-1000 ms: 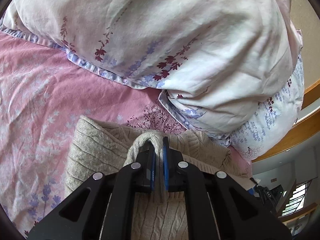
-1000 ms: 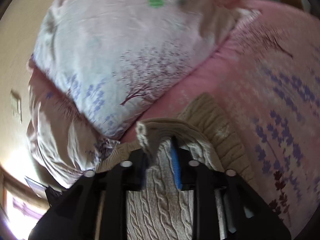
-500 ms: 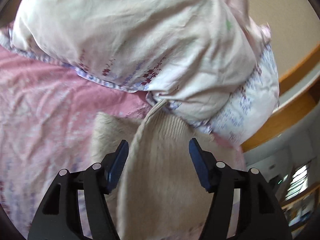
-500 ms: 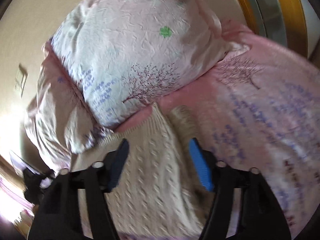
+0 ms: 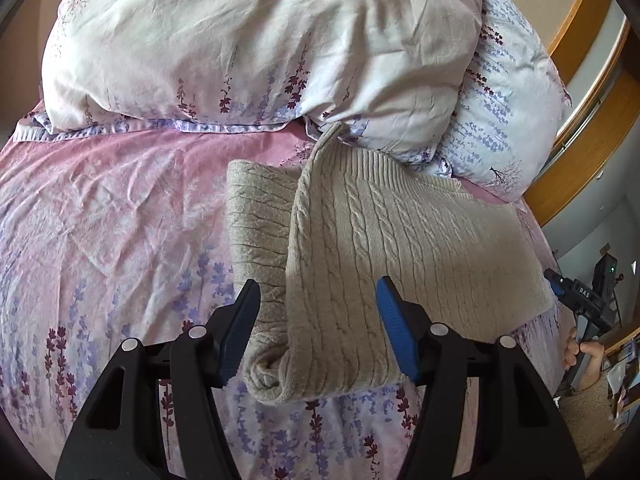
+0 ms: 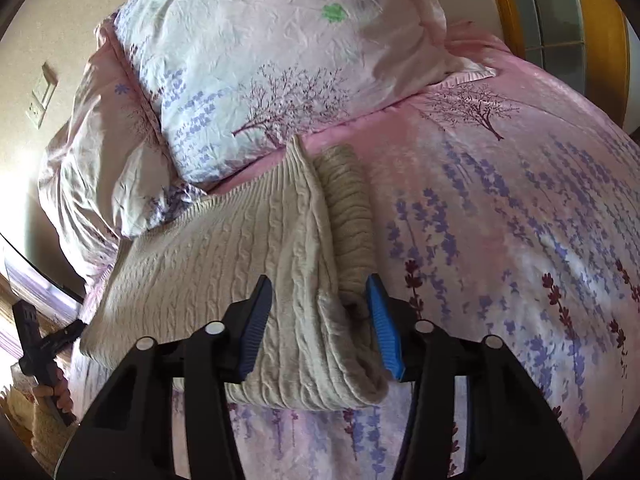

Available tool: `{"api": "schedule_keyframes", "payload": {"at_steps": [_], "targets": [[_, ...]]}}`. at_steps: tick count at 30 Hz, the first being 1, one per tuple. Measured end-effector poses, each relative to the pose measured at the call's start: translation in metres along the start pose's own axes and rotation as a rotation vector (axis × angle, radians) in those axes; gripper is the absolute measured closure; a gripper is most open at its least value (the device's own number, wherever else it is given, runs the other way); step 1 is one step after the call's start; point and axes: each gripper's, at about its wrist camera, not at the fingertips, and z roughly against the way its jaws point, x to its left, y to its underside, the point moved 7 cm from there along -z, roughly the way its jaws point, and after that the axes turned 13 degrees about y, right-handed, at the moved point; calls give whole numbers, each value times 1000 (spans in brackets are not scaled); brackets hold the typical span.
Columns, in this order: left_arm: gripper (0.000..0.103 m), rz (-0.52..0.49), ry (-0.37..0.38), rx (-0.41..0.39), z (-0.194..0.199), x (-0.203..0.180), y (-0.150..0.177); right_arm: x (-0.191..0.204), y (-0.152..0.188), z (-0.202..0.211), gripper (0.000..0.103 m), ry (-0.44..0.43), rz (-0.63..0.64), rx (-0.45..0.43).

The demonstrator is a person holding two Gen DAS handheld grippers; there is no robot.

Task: Fold small clothes

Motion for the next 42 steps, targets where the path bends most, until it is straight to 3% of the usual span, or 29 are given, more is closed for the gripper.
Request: {"api": "schedule_keyframes", "payload": {"at_steps": [1,6,8,9,10,11,13,21,25,29,30,32,33,34,36,38,42], "targets": [[46,5,-18,2,-2,2,0,1,1,0,65,6,12,2],[50,5,-76,12,-8,7,3,1,4,0,66,20,38,17],[58,2,-91,30,-13,8,7,5,6,-1,66,38,74,16],[63,1,-97,41,-16,8,9,7,7,0,71,46,92,14],[71,2,-100,47,-18,8,11,9,9,0,88,46,104,14],[75,5,-94,50,-19,8,13,10,10,-1,95,25,101,29],[90,14,-67,50,-19,7,14,6,10,1,96,8,76,25],[95,18,12,26,3,4,13,-8,10,31,96,-109,-39,-8],[95,22,8,42,2,11,18,-17,18,14,96,-50,-38,46],[94,35,-11,59,-11,15,22,-11,19,2,94,-1,-10,63],[93,35,-10,59,-10,14,21,-9,17,4,89,8,-2,58],[87,34,-9,50,-3,13,18,-8,10,14,73,44,-5,25],[76,32,-25,38,1,14,16,-9,7,20,56,69,-6,-4],[60,27,-61,9,10,16,11,-7,-1,30,48,93,2,-62],[49,17,-96,-51,23,16,2,5,-8,42,47,97,32,-127],[49,-2,-68,-93,30,5,-8,31,-11,41,40,48,93,-123],[41,-65,-11,-64,9,-29,-11,75,-8,17,39,29,193,-73]]}}
